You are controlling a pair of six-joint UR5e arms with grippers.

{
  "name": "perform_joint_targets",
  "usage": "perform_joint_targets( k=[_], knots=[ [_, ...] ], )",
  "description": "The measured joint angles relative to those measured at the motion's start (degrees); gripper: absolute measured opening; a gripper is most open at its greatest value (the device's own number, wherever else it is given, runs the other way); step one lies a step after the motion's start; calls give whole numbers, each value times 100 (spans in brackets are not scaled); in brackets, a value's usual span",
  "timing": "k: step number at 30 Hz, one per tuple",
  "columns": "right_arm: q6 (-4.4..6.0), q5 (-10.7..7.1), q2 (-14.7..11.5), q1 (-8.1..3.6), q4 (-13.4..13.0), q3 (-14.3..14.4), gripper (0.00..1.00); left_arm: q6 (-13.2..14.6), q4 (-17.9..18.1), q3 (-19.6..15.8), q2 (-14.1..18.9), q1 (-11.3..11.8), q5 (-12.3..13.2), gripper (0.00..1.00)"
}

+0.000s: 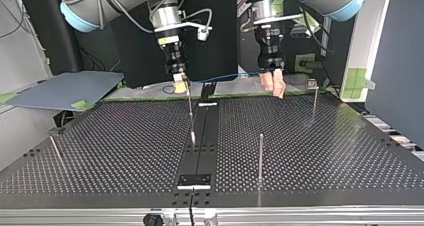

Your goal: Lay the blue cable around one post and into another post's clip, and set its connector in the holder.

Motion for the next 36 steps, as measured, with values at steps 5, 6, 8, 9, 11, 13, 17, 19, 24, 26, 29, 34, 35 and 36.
perform_joint_targets(
  k=[5, 6, 8, 9, 11, 13, 17, 19, 24, 26, 29, 34, 35, 36],
  knots=[
    [-54, -4, 1, 33, 222, -283, 16, -114, -102, 4, 96, 276, 221, 100],
    [-68, -4, 1, 38, 259, -335, 16, -142, -108, 6, 109, 344, 286, 100],
    [-91, -4, 0, 50, 331, -448, 16, -177, -111, 14, 113, 453, 391, 100],
    [-96, -4, 0, 54, 350, -493, 16, -195, -117, 26, 103, 527, 465, 100],
    [-95, -4, 0, 62, 369, -588, 16, -207, -124, 60, 75, 636, 570, 100],
    [-82, -7, 1, 64, 371, -660, 16, -212, -133, 128, 21, 757, 652, 100],
    [-63, -14, 2, 66, 375, -789, 16, -228, -145, 287, -43, 877, 711, 100],
    [-48, -25, 4, 64, 387, -857, 16, -252, -162, 387, -53, 913, 716, 100],
    [-25, -75, 10, 54, 425, -933, 16, -292, -290, 664, -57, 990, 731, 100],
    [-23, -97, 11, 39, 430, -945, 16, -299, -340, 738, -58, 1014, 735, 100],
    [-25, -123, 15, 17, 433, -988, 16, -314, -384, 830, -59, 1055, 754, 100],
    [-24, -145, 19, -12, 408, -1077, 16, -332, -454, 993, -60, 1122, 810, 100],
    [-23, -148, 19, -21, 406, -1097, 16, -338, -464, 1023, -60, 1135, 818, 100],
    [-23, -153, 19, -28, 408, -1120, 16, -345, -474, 1057, -63, 1152, 835, 100]
  ],
)
